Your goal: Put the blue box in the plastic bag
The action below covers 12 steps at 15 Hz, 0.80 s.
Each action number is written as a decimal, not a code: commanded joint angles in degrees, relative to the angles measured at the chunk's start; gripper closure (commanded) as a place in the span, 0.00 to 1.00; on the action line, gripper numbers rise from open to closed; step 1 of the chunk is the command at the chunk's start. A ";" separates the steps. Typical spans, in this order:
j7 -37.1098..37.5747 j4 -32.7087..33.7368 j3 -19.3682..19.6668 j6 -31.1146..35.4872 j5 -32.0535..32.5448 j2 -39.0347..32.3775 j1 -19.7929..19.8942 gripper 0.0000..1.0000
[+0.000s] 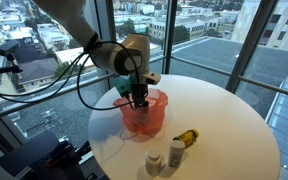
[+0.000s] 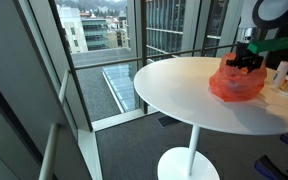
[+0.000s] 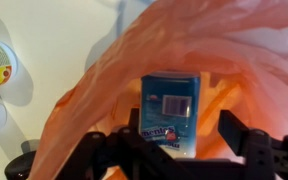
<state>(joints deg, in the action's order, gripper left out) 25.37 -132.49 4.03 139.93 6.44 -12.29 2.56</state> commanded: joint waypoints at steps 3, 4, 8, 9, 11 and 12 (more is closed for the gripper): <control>-1.90 0.51 0.53 -2.41 -0.20 1.97 -1.42 0.00; -2.21 0.47 0.38 -3.03 -0.26 2.55 -1.62 0.00; -3.45 0.46 -0.44 -7.81 -0.73 6.24 -2.55 0.00; -3.67 0.55 -0.63 -9.54 -0.76 7.32 -2.76 0.00; -3.80 0.67 -1.06 -12.84 -0.53 9.47 -3.05 0.00; -4.24 0.68 -1.38 -14.60 -0.87 10.72 -3.06 0.00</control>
<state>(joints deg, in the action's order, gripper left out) 23.15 -132.11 3.37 130.56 6.34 -5.42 -0.49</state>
